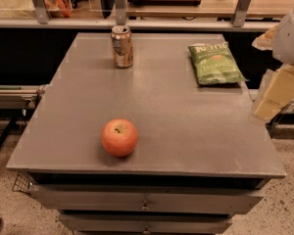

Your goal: Pick orange can

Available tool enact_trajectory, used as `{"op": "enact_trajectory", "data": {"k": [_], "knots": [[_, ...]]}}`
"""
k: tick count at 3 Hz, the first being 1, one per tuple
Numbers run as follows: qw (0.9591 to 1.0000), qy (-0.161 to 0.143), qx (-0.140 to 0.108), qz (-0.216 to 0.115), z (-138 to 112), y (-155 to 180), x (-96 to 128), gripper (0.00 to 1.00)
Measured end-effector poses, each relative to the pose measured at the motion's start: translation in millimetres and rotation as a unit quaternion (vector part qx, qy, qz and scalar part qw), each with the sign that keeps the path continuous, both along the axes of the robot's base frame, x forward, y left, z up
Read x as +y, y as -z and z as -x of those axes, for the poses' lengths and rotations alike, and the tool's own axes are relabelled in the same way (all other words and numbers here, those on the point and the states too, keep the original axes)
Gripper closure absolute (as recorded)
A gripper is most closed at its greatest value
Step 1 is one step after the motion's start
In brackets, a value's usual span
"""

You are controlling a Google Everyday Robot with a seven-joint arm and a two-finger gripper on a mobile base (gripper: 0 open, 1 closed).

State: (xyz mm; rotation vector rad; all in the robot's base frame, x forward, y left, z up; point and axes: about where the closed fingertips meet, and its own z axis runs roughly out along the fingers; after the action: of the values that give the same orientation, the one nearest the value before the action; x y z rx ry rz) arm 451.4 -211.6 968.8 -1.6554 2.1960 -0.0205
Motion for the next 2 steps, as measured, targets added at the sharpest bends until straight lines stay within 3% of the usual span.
{"op": "enact_trajectory", "data": {"k": [1,2], "knots": [[0.9931,0.009,-0.019,-0.115,-58,22,34,0.0],[0.98,0.018,-0.04,-0.194,-112,26,70,0.0]]}}
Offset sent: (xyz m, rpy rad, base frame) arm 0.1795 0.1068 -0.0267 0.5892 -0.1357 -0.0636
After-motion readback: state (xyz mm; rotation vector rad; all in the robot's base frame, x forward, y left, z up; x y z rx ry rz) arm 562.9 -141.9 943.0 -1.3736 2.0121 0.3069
